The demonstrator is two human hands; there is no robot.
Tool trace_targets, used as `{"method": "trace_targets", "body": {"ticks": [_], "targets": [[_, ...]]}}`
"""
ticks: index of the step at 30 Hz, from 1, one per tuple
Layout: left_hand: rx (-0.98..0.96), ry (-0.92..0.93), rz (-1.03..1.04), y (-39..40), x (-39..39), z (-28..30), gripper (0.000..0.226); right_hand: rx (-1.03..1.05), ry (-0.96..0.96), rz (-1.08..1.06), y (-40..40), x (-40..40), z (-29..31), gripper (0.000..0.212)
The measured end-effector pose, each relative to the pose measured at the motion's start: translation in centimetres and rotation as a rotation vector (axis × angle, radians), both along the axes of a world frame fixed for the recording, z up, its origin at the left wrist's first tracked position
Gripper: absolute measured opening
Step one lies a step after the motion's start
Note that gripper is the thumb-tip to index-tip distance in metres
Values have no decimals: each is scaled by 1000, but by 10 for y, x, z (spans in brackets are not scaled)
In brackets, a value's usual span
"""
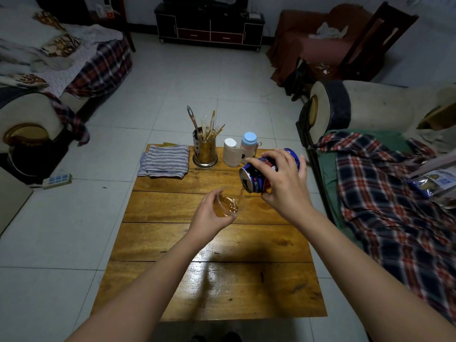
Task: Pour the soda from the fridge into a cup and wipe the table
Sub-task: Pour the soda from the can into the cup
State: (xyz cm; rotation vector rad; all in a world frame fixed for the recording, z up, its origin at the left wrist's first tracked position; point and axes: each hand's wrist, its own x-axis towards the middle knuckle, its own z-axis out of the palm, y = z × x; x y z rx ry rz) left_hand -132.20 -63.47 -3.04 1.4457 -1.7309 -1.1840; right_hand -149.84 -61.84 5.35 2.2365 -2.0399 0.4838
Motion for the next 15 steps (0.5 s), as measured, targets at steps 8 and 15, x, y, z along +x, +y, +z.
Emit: {"method": "trace_targets", "body": {"ticks": [8,15], "targets": [[8,19,12,0,0,-1,73,20,-50,-7,1,-1,-2,75],[34,41,67,-1,3,-2,72,82,-255,-92,4,-8,-12,76]]}}
